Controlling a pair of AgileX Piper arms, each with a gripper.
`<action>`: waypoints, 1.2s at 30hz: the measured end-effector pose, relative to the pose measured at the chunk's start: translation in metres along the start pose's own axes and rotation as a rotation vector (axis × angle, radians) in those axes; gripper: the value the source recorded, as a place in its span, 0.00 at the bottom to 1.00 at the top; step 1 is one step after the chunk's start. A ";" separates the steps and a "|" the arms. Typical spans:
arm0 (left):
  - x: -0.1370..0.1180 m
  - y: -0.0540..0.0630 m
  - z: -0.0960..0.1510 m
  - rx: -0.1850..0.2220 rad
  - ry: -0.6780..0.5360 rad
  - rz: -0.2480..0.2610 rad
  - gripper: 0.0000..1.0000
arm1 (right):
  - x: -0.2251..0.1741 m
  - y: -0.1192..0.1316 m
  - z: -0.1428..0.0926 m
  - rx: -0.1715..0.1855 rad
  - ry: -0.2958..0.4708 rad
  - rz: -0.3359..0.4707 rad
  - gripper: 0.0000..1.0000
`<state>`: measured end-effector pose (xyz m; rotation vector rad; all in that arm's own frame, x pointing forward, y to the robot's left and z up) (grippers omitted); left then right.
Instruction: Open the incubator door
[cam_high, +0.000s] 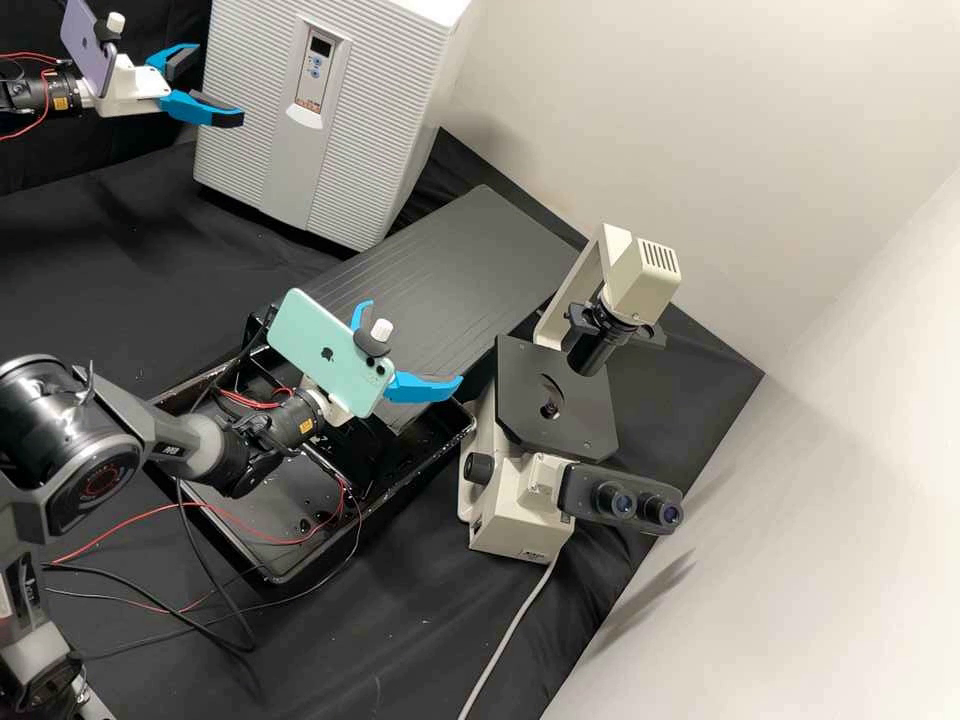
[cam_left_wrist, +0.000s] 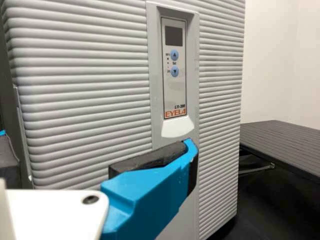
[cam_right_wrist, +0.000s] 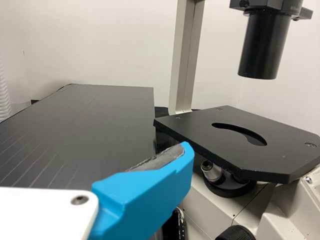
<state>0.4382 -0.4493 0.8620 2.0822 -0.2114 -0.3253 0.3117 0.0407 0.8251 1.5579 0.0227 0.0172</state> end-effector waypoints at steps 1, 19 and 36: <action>0.001 -0.001 -0.001 -0.006 0.000 0.000 1.00 | 0.000 0.000 0.000 0.000 0.000 0.000 1.00; 0.001 -0.008 0.001 -0.071 -0.011 -0.025 1.00 | 0.000 0.000 0.000 0.000 0.000 0.000 1.00; 0.007 0.019 -0.021 -0.023 -0.007 0.037 1.00 | 0.000 0.000 0.000 0.000 0.000 0.000 1.00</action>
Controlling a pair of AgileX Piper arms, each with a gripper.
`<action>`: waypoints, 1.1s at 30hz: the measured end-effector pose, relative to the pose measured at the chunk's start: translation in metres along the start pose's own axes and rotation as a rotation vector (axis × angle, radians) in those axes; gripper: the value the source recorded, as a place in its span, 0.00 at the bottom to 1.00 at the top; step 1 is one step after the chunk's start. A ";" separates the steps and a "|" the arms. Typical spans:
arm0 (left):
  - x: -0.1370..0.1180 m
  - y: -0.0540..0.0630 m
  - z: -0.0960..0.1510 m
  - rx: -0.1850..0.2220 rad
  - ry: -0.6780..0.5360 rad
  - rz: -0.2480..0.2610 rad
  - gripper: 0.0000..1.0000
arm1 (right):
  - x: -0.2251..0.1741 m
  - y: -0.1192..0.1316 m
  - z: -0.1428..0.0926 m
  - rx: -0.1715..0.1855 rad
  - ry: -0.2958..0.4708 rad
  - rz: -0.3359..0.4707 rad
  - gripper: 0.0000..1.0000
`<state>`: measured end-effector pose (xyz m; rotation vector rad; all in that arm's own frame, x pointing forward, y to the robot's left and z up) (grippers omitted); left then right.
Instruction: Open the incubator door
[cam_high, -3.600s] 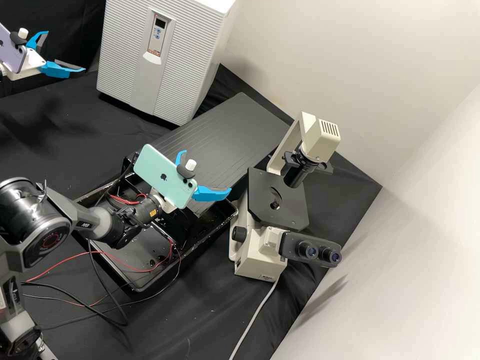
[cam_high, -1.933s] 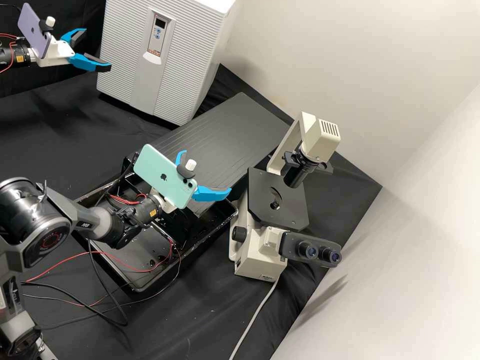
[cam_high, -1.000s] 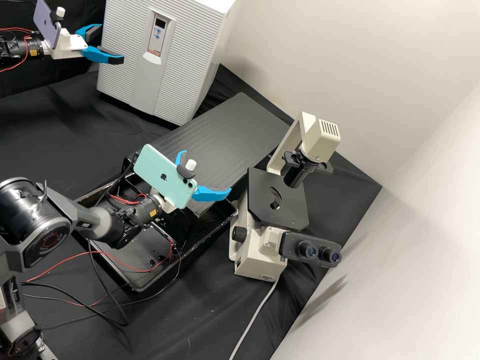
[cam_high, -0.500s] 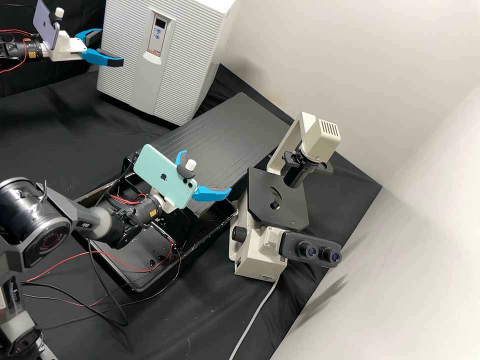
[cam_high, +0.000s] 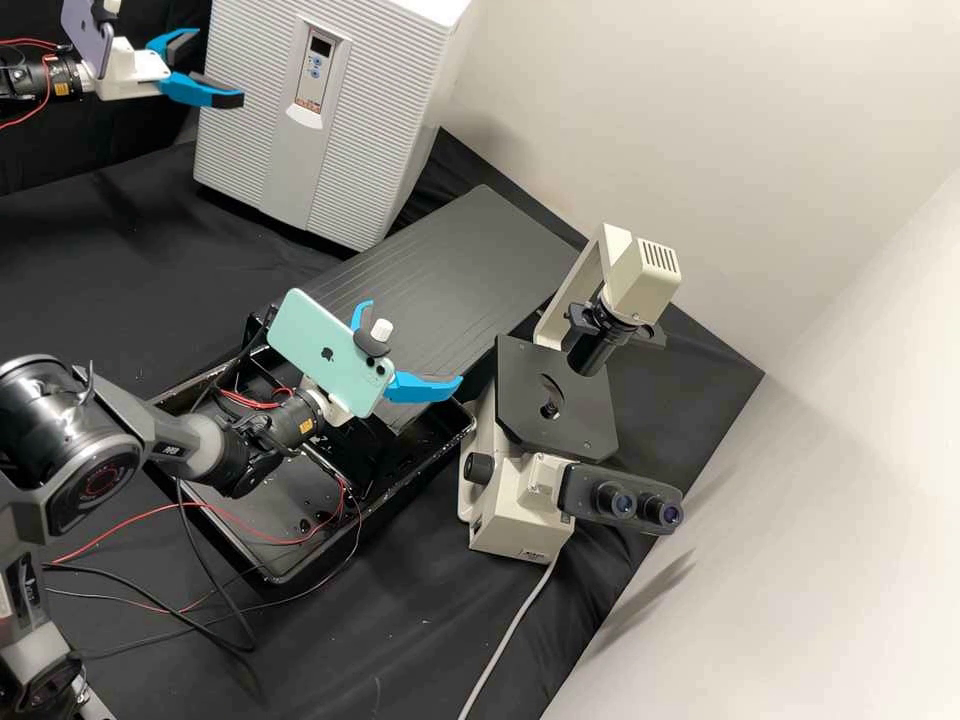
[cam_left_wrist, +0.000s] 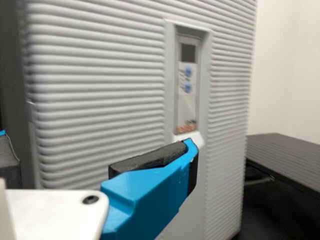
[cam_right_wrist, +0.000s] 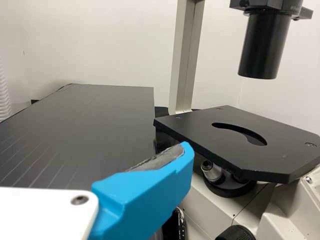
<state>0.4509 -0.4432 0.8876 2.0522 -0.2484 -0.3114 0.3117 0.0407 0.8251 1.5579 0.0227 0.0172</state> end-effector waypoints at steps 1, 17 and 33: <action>0.001 0.001 -0.003 -0.004 0.006 0.001 1.00 | 0.000 0.000 0.000 0.000 0.000 0.000 1.00; 0.006 -0.012 -0.022 -0.050 0.061 -0.039 1.00 | 0.000 0.000 0.000 0.000 0.000 0.000 1.00; 0.017 -0.007 0.016 -0.064 -0.059 -0.050 1.00 | 0.000 0.000 0.000 0.000 0.000 0.000 1.00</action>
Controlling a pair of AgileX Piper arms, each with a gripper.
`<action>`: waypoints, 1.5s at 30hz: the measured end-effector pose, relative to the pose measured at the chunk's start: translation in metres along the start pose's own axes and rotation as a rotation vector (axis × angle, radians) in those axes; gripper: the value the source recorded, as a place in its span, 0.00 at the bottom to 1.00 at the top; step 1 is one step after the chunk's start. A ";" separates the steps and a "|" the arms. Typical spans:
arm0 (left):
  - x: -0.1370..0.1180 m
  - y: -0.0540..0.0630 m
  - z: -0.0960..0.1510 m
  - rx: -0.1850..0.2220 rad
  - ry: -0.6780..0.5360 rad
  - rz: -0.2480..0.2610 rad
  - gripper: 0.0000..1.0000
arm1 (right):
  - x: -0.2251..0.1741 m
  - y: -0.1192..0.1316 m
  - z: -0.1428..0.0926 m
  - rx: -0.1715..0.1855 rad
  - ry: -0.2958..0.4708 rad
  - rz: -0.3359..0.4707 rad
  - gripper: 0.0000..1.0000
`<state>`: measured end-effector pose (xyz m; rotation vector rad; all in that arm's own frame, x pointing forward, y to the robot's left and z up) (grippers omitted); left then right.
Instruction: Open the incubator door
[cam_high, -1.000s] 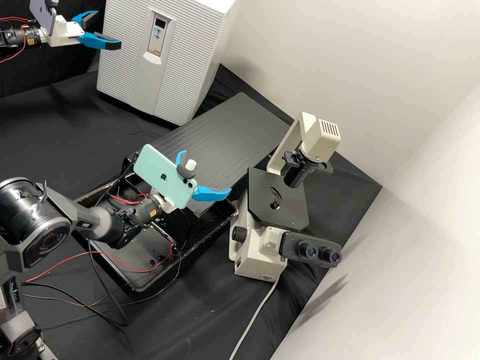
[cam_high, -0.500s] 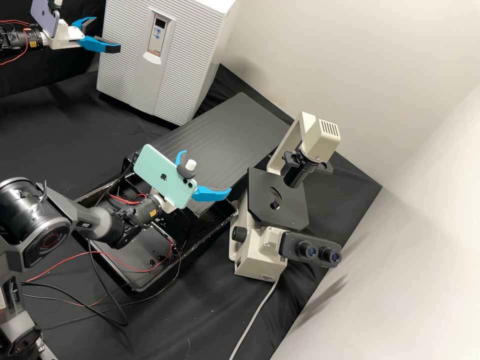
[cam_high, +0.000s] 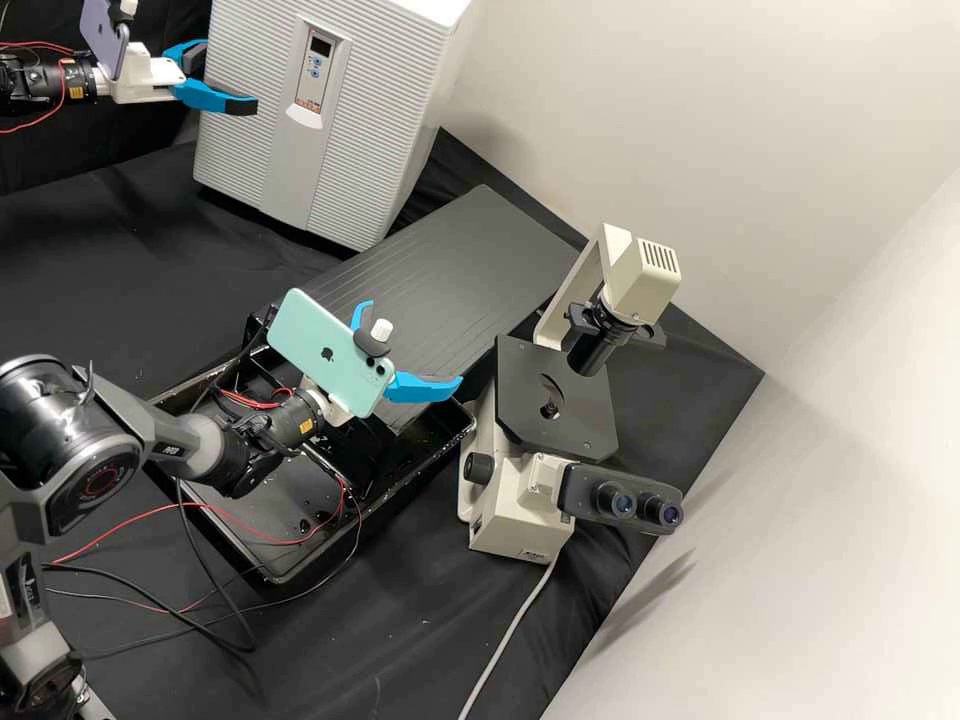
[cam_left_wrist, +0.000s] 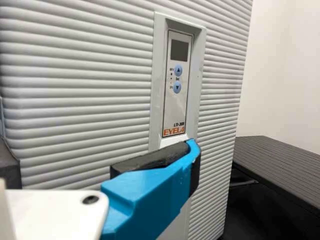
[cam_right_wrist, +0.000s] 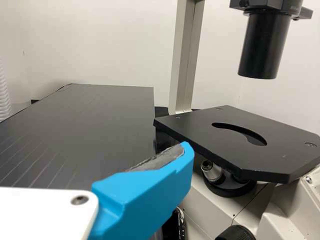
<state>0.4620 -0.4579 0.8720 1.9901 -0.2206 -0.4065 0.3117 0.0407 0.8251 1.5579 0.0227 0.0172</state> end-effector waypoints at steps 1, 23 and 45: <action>0.000 0.000 0.000 -0.011 0.001 0.000 1.00 | 0.000 0.000 0.000 0.000 0.000 0.000 1.00; 0.000 0.000 0.001 -0.078 -0.003 0.009 1.00 | 0.000 0.000 0.000 0.000 0.000 0.000 1.00; 0.001 0.001 0.000 -0.081 -0.001 0.015 0.00 | 0.000 0.000 0.000 0.000 0.000 0.000 1.00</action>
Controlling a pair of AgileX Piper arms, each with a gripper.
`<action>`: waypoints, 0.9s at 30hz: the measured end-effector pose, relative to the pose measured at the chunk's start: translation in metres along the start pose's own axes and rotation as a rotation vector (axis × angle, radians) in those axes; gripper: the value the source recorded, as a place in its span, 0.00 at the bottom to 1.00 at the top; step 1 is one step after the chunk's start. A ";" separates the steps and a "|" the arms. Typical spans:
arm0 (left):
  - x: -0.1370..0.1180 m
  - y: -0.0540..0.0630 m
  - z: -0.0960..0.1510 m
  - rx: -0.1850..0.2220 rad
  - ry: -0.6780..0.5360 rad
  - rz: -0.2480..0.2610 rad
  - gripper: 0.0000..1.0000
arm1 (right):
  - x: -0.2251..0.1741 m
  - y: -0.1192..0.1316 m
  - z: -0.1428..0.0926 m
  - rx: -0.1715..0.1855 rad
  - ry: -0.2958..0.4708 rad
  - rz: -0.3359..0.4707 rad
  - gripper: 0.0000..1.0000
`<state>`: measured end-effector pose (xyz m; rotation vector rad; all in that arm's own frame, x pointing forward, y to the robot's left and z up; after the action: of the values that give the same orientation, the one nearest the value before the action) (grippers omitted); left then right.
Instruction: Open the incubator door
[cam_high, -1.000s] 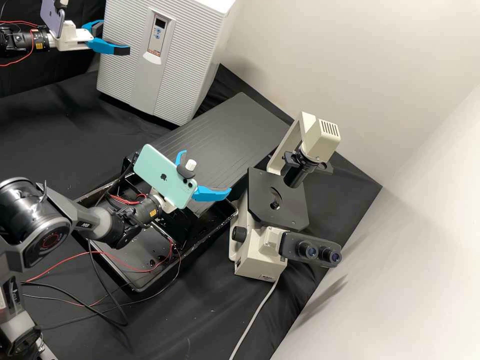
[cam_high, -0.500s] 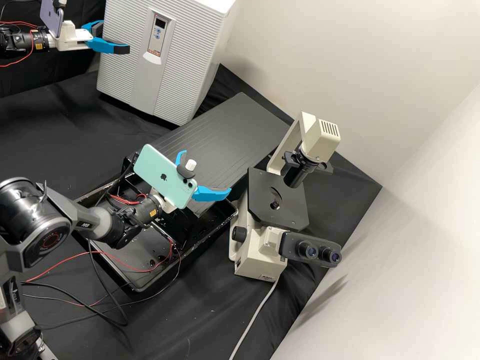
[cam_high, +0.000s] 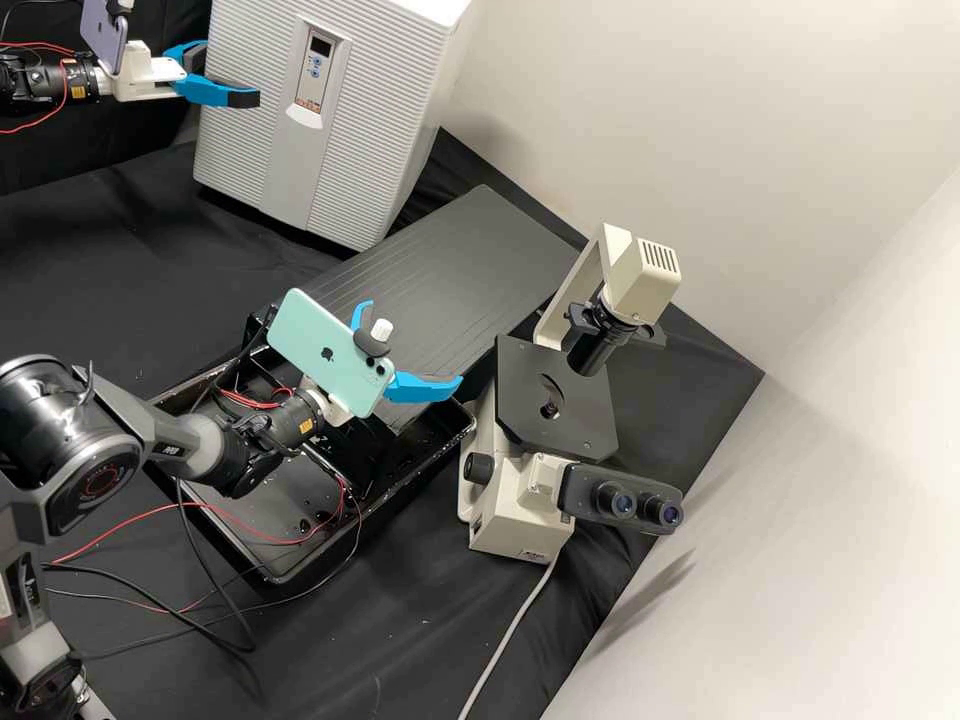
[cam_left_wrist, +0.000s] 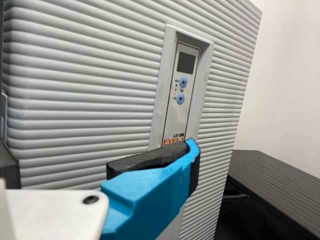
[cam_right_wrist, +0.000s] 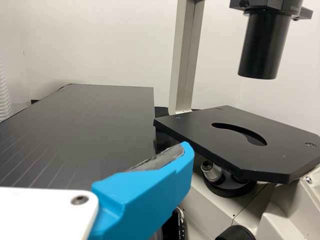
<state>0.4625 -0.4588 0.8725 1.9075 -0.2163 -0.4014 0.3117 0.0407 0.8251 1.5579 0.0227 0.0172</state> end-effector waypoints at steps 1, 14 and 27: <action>0.000 0.000 0.000 0.000 0.000 0.000 0.00 | 0.000 0.000 0.000 0.000 0.000 0.000 1.00; 0.000 0.000 0.000 -0.005 0.003 0.005 0.00 | 0.000 0.000 0.000 0.000 0.000 0.000 1.00; 0.000 0.001 0.000 -0.008 0.005 0.008 0.00 | 0.000 0.000 0.000 0.000 0.000 0.000 1.00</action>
<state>0.4627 -0.4586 0.8733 1.8993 -0.2184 -0.3918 0.3117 0.0407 0.8251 1.5579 0.0227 0.0172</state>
